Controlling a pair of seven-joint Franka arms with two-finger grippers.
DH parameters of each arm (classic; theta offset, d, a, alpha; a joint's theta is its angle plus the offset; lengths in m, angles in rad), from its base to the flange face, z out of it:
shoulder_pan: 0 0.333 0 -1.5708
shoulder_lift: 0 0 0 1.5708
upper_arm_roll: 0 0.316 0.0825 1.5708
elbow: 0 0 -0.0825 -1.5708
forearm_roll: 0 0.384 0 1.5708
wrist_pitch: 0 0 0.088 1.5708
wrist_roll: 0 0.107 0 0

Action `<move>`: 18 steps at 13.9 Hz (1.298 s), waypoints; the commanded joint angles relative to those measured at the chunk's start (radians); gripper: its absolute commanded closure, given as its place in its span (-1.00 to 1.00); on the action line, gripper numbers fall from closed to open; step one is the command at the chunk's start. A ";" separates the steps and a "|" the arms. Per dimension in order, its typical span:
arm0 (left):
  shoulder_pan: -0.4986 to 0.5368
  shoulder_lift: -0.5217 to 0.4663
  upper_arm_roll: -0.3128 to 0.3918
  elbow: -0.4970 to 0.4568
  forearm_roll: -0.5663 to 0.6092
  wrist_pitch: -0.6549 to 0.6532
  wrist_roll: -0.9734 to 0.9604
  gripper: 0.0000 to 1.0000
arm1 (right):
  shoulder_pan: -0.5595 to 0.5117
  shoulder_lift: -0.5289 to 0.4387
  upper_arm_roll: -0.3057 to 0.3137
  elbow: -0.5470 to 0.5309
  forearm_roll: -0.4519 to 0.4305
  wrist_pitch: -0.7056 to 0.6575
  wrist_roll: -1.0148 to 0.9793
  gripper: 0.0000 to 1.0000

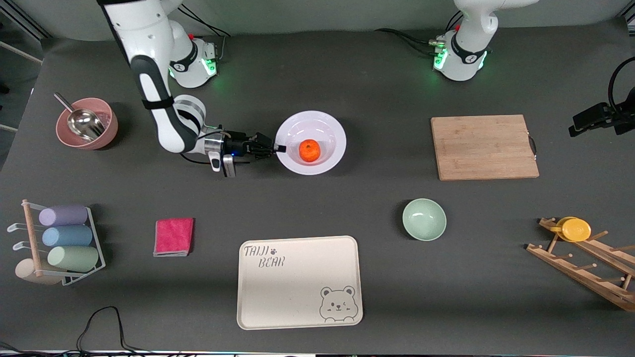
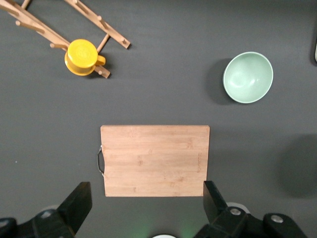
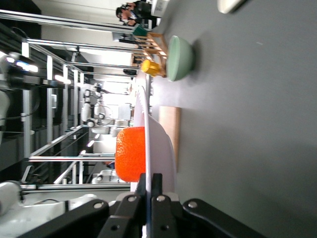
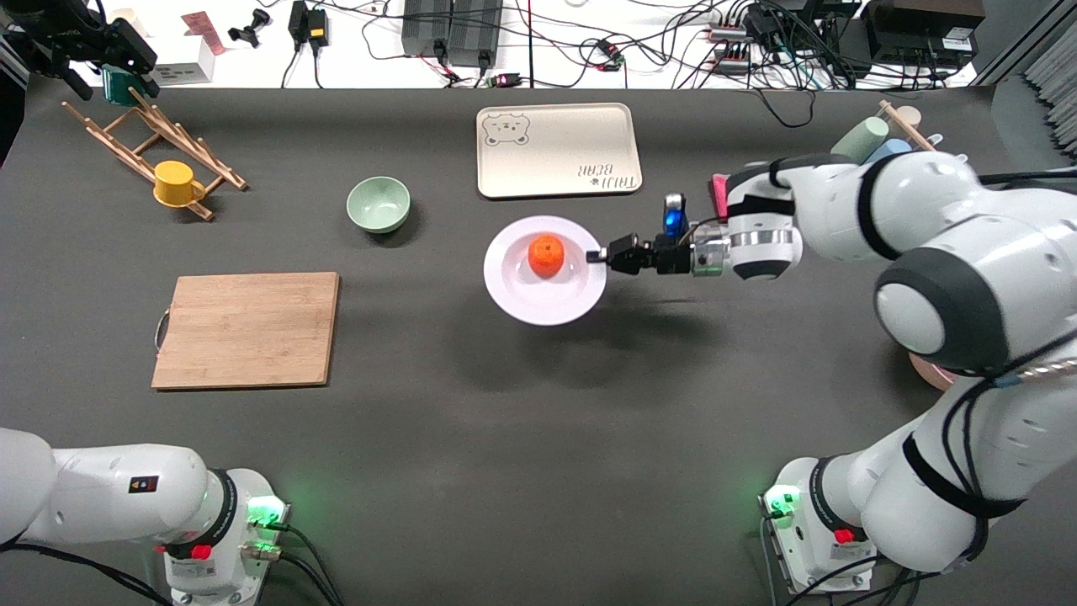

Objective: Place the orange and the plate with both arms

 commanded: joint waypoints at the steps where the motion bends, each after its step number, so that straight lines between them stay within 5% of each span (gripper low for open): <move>1: -0.016 -0.027 -0.002 -0.028 -0.010 0.033 0.015 -1.00 | -0.030 -0.006 -0.001 0.078 -0.038 0.004 0.073 1.00; 8: -0.018 -0.054 -0.001 -0.028 -0.008 -0.026 0.020 -1.00 | -0.155 0.295 0.001 0.637 -0.139 0.004 0.364 1.00; 15: -0.036 -0.071 -0.002 -0.028 -0.007 -0.060 0.021 -1.00 | -0.298 0.655 0.001 1.249 -0.127 0.012 0.632 1.00; 18: -0.036 -0.065 -0.005 -0.033 -0.005 -0.062 0.020 -1.00 | -0.324 0.730 0.010 1.377 -0.124 0.108 0.689 1.00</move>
